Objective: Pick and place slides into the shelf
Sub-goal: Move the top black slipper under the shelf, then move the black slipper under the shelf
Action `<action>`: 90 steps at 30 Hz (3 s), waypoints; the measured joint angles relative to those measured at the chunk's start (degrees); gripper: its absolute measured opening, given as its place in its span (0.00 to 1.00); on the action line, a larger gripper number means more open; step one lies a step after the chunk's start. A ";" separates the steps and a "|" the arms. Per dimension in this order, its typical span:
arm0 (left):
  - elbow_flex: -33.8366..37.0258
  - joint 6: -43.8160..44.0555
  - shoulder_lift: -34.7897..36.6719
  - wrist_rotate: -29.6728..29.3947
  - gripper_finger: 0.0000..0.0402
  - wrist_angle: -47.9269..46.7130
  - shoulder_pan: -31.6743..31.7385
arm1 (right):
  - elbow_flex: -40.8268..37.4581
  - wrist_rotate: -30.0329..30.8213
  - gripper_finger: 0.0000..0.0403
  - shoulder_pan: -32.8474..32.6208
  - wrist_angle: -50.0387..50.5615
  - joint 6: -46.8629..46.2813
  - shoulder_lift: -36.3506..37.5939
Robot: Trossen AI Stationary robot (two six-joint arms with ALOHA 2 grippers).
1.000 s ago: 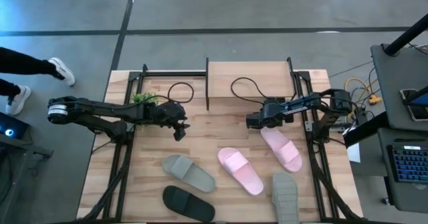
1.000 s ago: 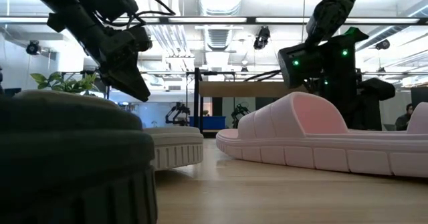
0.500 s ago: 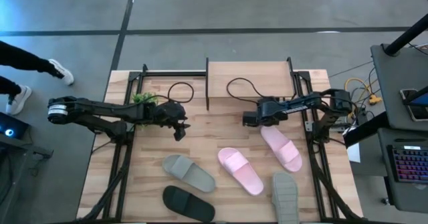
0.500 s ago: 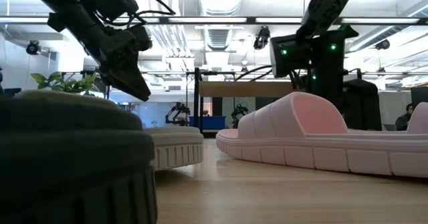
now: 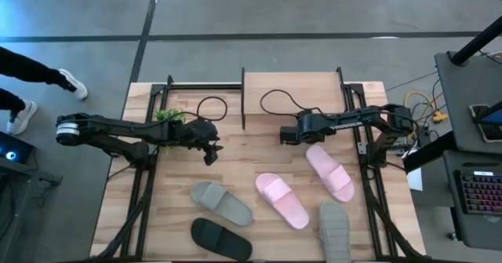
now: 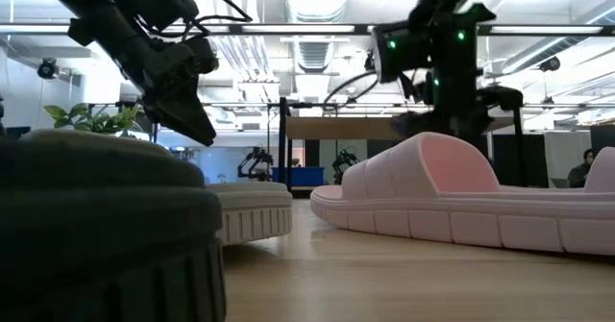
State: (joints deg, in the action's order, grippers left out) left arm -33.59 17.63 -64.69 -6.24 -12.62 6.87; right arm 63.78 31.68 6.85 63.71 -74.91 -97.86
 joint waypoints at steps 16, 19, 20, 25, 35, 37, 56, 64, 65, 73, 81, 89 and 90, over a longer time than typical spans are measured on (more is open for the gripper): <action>0.19 0.02 0.00 0.01 0.43 0.06 0.01 | 13.97 -7.45 0.34 -4.21 18.43 2.48 0.00; 0.34 0.02 0.00 0.02 0.43 0.00 0.02 | 13.79 -9.44 0.33 -5.08 18.31 1.25 0.00; 0.38 0.02 0.00 0.02 0.43 0.02 0.00 | 13.74 -10.06 0.33 -5.35 18.38 0.85 0.00; 0.42 -0.04 0.00 0.01 0.43 0.02 0.00 | 13.59 -10.23 0.27 -8.12 14.14 -0.11 -0.15; 0.47 -0.55 0.00 0.00 0.43 0.04 0.00 | 6.97 -14.49 0.03 -7.58 4.05 1.32 -0.44; 0.53 -0.54 0.00 0.00 0.43 0.04 0.02 | 6.78 -17.80 0.03 -7.94 -0.43 4.22 -0.44; 1.26 0.00 0.00 0.00 0.43 0.07 0.02 | 6.67 -32.55 0.03 -13.10 -16.45 12.04 -0.46; 1.27 0.00 -0.02 -0.01 0.43 0.09 0.01 | 6.80 -35.43 0.03 -16.54 -20.86 12.71 -0.44; 1.26 0.00 -0.02 -0.01 0.43 0.09 0.01 | 6.80 -34.98 0.03 -16.73 -21.17 12.23 -0.44; 1.27 0.09 -0.02 0.00 0.43 0.07 0.01 | 6.87 -34.52 0.03 -17.11 -24.97 10.40 -0.44; 1.30 4.45 -0.02 6.01 0.43 0.07 -0.07 | 6.91 -32.54 0.03 -17.68 -32.93 8.03 -0.44; 1.16 10.62 0.68 12.40 0.43 0.00 -1.00 | 6.93 -30.12 0.03 -19.30 -33.89 4.87 -0.42; 0.92 12.01 0.99 13.98 0.43 0.00 -1.14 | 6.93 -30.12 0.03 -19.37 -34.29 4.87 -0.42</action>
State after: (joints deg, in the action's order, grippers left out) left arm -32.67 29.64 -63.70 7.74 -12.62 5.73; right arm 70.72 1.56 -12.52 29.42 -70.04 -98.28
